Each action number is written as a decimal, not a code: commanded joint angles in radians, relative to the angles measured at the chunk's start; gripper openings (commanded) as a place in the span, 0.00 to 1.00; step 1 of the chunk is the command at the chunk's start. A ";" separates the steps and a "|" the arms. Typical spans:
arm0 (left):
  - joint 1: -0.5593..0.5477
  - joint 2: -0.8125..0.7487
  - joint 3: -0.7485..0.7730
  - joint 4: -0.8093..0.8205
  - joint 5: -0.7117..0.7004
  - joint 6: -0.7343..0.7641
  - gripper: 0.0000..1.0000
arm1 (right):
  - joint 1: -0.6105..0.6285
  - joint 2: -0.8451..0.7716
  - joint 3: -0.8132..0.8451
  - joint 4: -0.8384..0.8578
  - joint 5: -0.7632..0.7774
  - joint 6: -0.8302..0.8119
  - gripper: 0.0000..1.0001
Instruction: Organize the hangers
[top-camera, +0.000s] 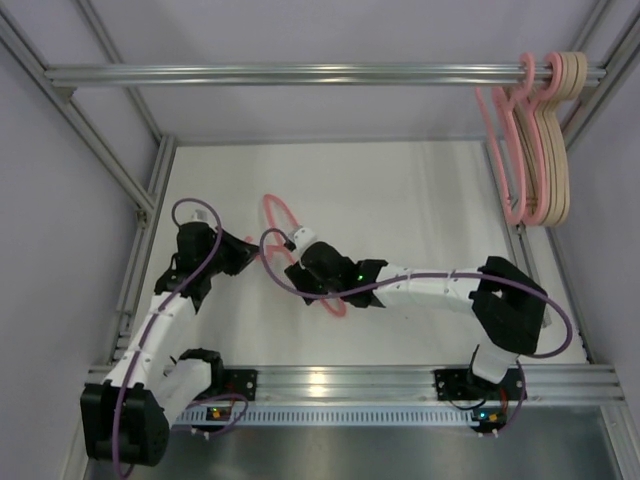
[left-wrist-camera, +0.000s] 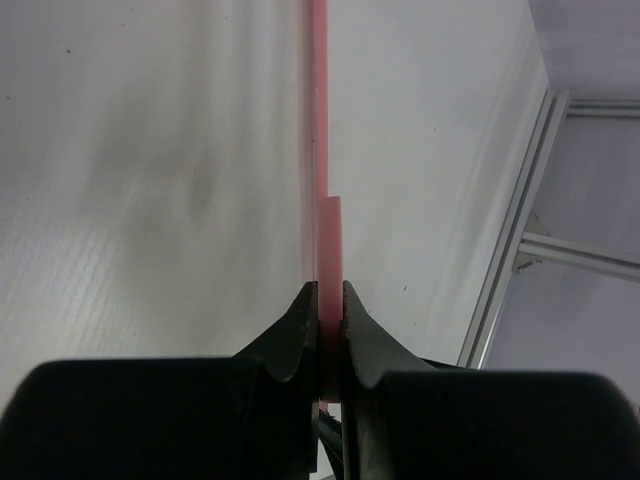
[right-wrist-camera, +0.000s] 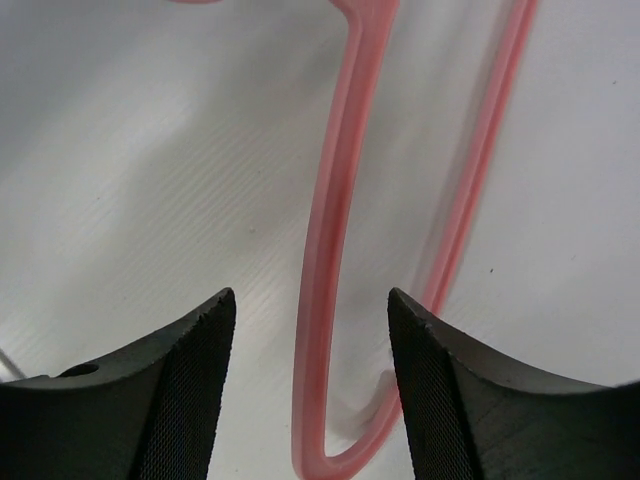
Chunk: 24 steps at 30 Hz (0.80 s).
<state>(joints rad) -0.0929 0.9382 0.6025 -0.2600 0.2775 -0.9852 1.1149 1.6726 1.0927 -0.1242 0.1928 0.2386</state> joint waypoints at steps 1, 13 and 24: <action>-0.005 -0.039 0.032 -0.019 -0.021 -0.015 0.00 | 0.066 0.058 0.067 0.064 0.219 -0.096 0.59; -0.005 -0.056 0.057 -0.058 -0.024 0.011 0.00 | 0.154 0.158 0.087 0.080 0.428 -0.159 0.04; -0.005 -0.030 0.347 -0.159 -0.078 0.174 0.98 | 0.132 -0.091 0.003 0.021 0.427 -0.171 0.00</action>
<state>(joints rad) -0.0982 0.9104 0.8150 -0.4026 0.2481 -0.8982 1.2488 1.6970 1.1107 -0.1089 0.6144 0.0708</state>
